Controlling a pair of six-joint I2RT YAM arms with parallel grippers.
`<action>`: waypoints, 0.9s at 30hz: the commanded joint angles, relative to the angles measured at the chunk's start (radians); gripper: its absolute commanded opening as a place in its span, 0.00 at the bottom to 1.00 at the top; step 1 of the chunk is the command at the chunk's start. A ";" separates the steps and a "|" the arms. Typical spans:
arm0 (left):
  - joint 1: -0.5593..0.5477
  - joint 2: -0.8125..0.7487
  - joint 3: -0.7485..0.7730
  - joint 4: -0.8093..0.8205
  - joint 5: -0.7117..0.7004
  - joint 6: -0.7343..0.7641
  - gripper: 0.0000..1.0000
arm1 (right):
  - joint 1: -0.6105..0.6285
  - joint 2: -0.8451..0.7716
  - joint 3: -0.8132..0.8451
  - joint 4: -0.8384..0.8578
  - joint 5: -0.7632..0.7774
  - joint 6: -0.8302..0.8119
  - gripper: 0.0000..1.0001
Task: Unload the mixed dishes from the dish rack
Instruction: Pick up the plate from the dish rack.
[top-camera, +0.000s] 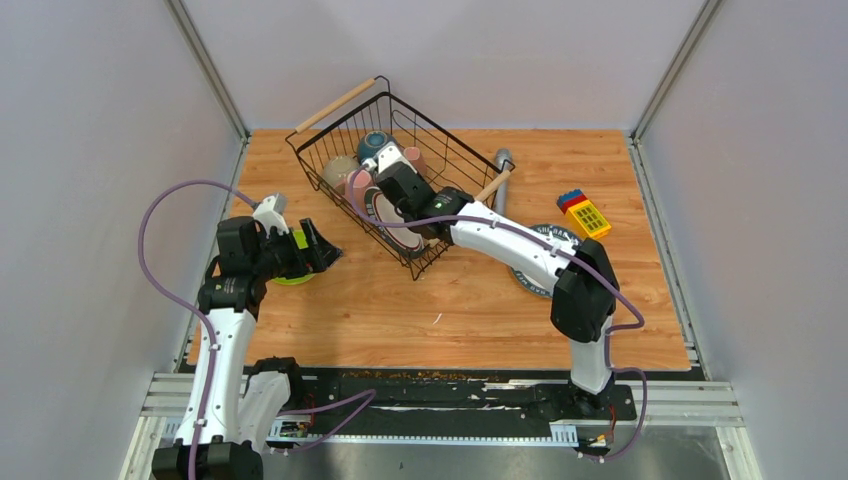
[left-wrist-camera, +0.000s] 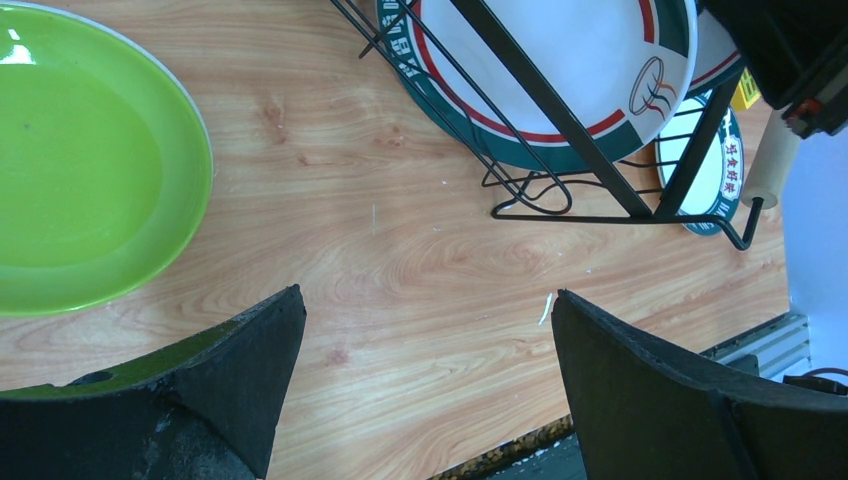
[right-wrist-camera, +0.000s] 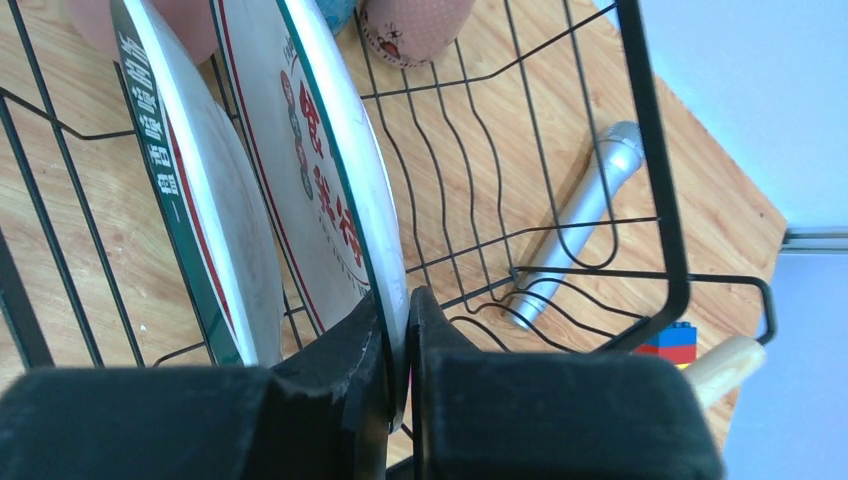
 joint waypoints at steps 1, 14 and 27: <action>0.001 -0.017 0.001 0.029 0.005 0.004 1.00 | 0.009 -0.094 0.079 0.024 0.085 -0.036 0.00; 0.001 -0.027 0.002 0.028 0.007 0.004 1.00 | 0.000 -0.214 0.092 0.013 0.136 -0.079 0.00; 0.000 -0.028 -0.001 0.030 0.011 0.004 1.00 | -0.183 -0.526 -0.050 -0.039 0.056 0.101 0.00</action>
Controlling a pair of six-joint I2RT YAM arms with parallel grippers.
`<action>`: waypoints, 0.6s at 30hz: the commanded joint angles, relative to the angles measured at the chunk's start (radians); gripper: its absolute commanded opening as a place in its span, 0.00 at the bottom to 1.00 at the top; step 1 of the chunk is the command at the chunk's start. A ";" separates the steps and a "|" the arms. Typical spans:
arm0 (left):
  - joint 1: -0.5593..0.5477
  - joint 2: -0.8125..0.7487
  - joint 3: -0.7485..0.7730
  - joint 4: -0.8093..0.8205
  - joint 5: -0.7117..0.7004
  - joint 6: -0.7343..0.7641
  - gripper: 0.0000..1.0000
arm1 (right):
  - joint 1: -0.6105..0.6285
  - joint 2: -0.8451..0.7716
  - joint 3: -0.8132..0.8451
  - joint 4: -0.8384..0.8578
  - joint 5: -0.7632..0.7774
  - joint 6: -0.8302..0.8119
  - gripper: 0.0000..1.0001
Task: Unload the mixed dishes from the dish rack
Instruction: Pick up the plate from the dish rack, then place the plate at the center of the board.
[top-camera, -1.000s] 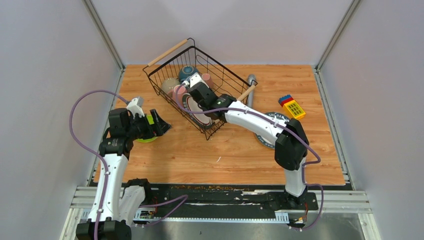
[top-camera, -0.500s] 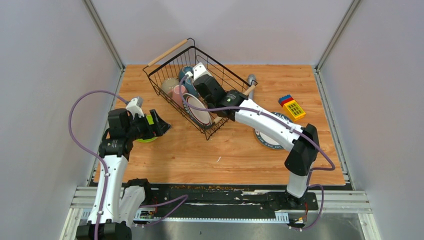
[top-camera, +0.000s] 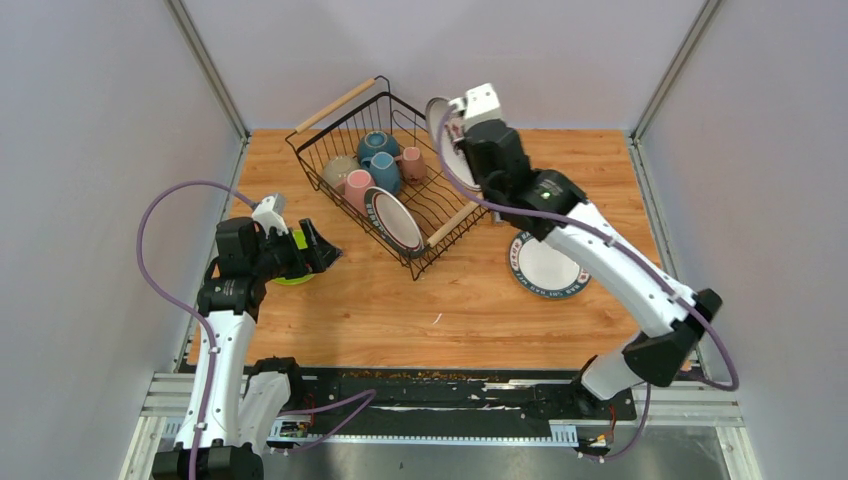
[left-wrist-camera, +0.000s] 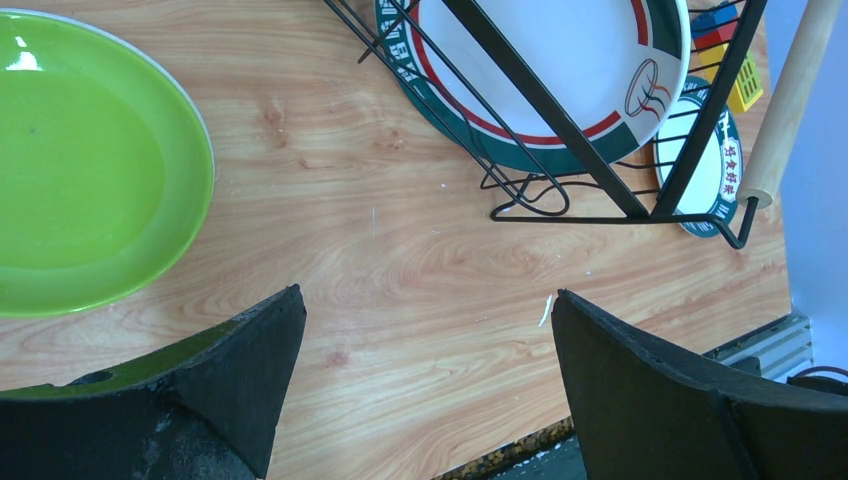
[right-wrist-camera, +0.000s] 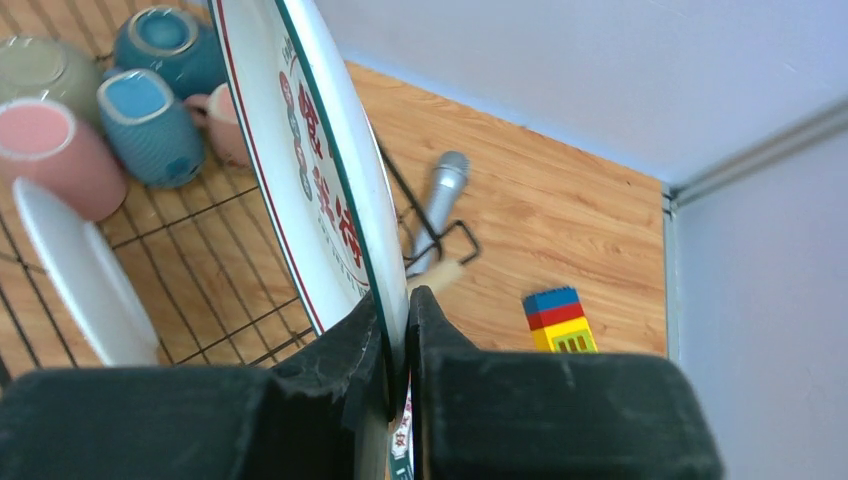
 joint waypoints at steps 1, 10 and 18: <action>0.000 -0.011 -0.001 0.028 0.014 0.004 1.00 | -0.115 -0.163 -0.043 0.005 -0.026 0.122 0.00; 0.000 -0.008 -0.001 0.029 0.012 0.003 1.00 | -0.476 -0.377 -0.194 -0.070 -0.282 0.261 0.00; 0.000 -0.007 -0.002 0.030 0.013 0.003 1.00 | -0.791 -0.430 -0.395 -0.063 -0.552 0.385 0.00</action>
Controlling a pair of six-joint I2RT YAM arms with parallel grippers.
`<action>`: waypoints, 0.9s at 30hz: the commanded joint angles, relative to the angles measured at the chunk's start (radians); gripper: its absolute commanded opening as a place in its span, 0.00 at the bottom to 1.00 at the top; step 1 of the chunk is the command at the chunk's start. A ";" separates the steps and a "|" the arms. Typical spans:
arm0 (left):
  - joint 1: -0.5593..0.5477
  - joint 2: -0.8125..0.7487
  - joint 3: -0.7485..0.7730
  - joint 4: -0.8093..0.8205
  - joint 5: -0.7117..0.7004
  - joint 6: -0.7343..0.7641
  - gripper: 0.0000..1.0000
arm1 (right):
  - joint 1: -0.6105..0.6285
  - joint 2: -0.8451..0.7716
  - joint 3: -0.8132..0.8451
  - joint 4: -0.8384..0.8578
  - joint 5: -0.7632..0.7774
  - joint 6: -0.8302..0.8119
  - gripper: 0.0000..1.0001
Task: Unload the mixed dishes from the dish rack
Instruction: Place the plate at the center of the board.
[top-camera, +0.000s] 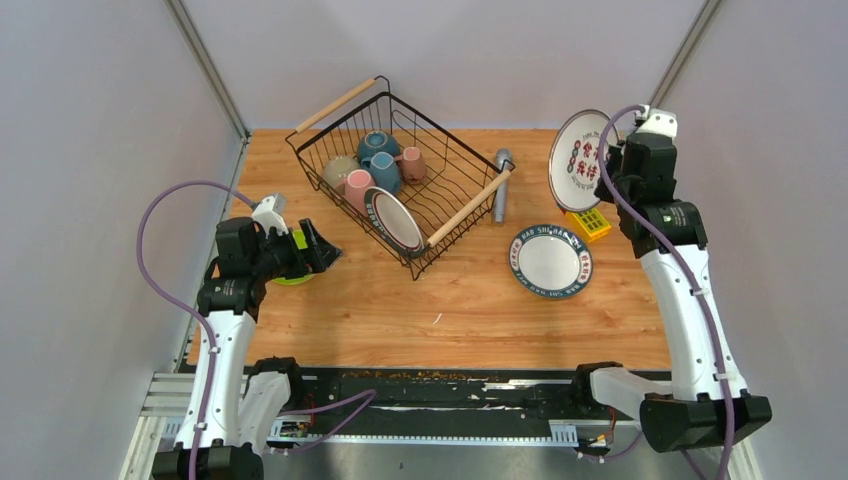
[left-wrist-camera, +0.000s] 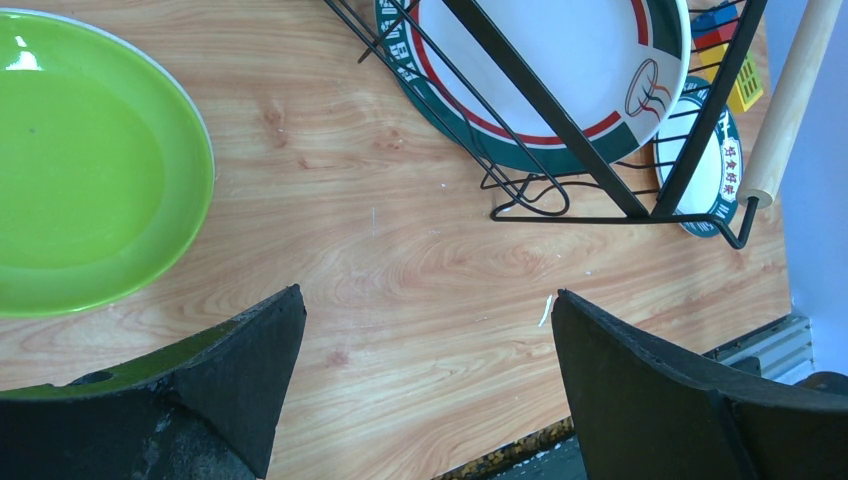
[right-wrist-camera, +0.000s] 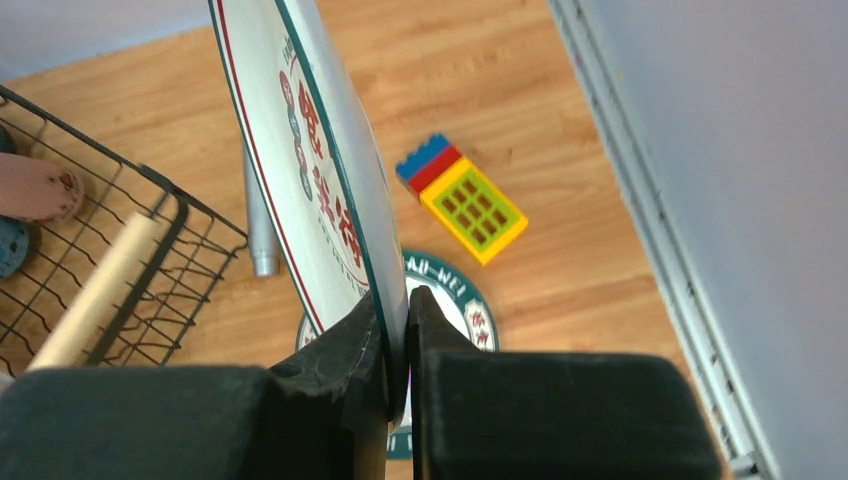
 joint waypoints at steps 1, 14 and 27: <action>0.001 -0.006 -0.002 0.029 0.012 0.003 1.00 | -0.168 -0.028 -0.118 0.060 -0.269 0.153 0.00; 0.001 -0.006 -0.002 0.032 0.020 0.003 1.00 | -0.480 -0.048 -0.491 0.250 -0.819 0.462 0.00; 0.001 -0.003 -0.004 0.035 0.028 0.001 1.00 | -0.514 0.014 -0.694 0.336 -0.884 0.492 0.00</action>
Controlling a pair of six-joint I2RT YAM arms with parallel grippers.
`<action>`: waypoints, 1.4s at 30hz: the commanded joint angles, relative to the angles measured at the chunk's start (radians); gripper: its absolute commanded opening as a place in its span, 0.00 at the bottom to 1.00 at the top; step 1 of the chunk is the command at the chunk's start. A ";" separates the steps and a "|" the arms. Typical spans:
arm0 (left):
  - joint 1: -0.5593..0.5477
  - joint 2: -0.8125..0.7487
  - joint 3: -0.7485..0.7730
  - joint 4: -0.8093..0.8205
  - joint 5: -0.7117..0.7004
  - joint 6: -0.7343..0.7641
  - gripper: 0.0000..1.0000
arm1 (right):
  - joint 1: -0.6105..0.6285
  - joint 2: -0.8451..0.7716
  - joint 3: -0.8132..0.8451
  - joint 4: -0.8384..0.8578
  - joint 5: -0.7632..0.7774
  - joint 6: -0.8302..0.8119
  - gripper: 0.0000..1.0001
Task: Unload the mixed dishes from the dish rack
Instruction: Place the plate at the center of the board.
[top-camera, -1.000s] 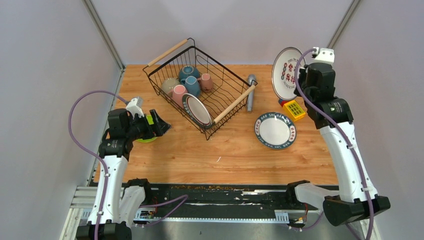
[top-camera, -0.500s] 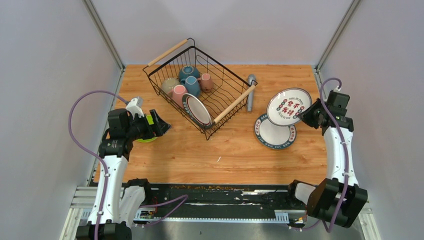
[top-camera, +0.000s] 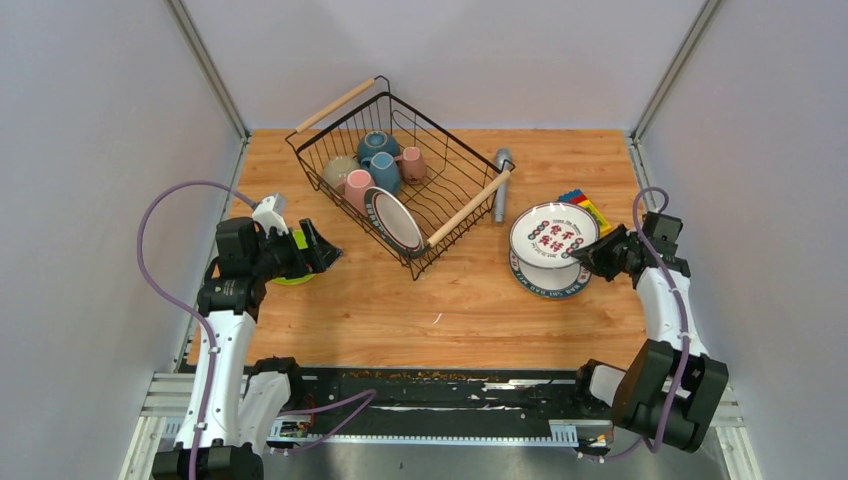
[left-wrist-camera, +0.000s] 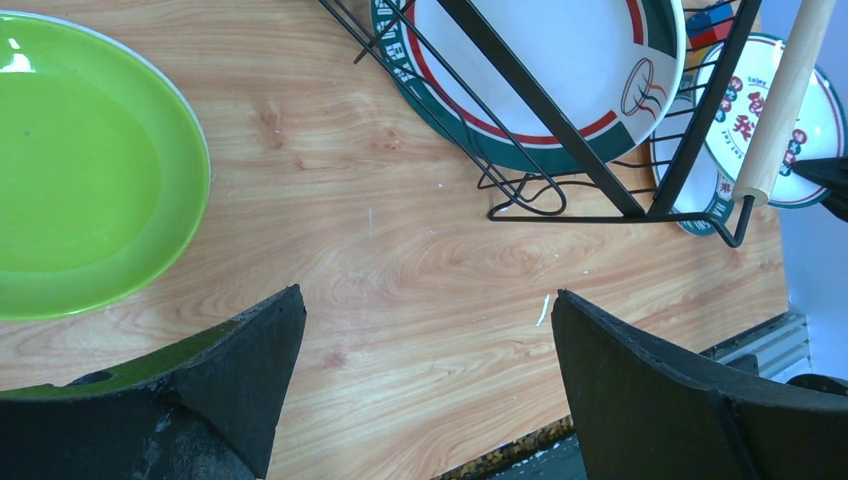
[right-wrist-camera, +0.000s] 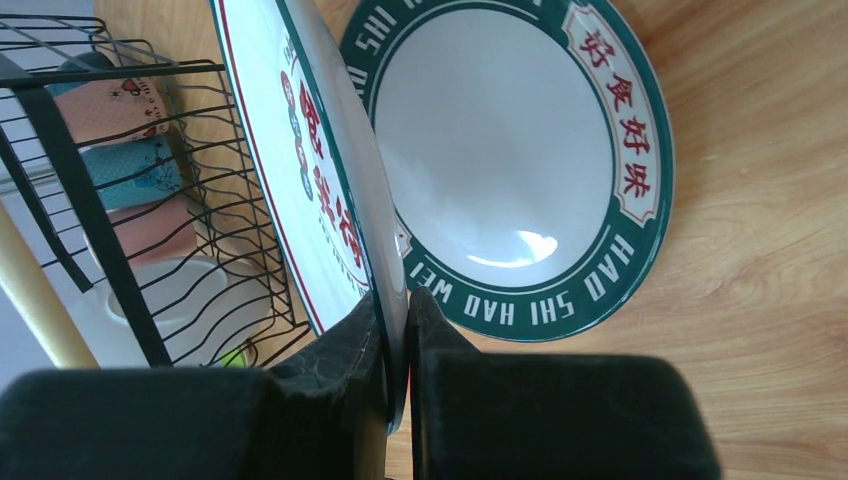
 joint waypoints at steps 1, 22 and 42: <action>0.001 -0.003 -0.003 0.032 0.022 0.002 1.00 | -0.025 0.021 -0.034 0.117 -0.062 0.018 0.00; 0.000 0.000 -0.003 0.032 0.021 0.002 1.00 | -0.060 0.067 -0.075 0.061 0.010 -0.082 0.57; 0.001 -0.004 -0.002 0.031 0.018 0.002 1.00 | 0.025 0.096 0.003 -0.048 0.184 -0.146 0.97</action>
